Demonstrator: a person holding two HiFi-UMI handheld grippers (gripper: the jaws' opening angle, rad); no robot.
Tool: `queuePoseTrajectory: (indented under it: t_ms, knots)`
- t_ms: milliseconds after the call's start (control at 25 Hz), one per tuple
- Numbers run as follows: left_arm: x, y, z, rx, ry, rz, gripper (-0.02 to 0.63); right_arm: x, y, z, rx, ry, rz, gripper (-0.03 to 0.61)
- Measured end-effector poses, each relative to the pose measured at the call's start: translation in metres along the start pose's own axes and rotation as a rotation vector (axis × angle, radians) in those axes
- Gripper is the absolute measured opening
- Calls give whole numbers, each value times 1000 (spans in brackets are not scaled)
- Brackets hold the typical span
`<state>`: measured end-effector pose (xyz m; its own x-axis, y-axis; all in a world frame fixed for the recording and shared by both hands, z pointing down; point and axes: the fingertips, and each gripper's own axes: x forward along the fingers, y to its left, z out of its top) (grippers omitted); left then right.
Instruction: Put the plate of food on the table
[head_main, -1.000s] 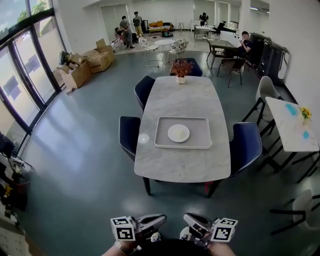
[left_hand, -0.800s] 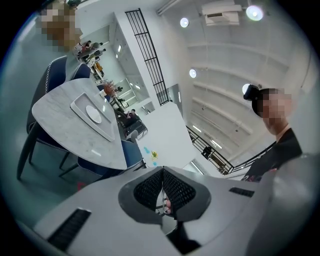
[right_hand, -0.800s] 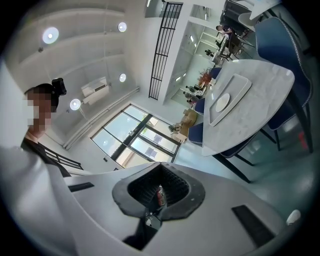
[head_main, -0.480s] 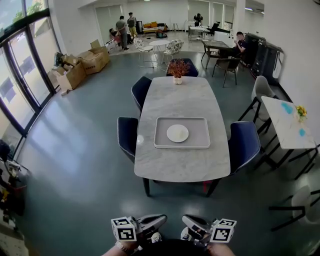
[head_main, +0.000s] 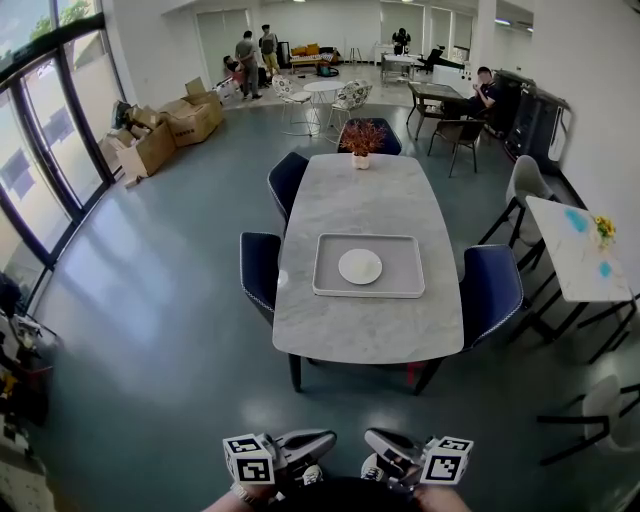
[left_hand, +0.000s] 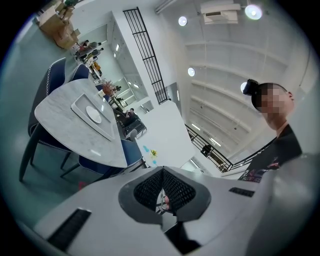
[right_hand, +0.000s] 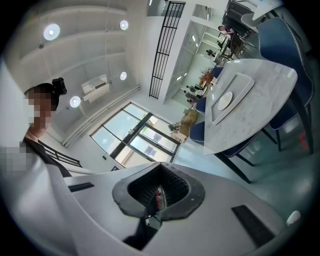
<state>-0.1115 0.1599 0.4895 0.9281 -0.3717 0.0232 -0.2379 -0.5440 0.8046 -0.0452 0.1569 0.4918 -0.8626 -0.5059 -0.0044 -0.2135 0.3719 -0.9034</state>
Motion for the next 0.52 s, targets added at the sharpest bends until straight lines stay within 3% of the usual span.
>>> queuePoseTrajectory:
  t_ms: [280, 520]
  knots:
    - [-6, 1, -2, -14, -15, 12, 8, 0, 0, 0, -40, 13, -19, 11]
    - [-9, 3, -4, -22, -22, 16, 9, 2, 0, -7, 23, 4, 9, 11]
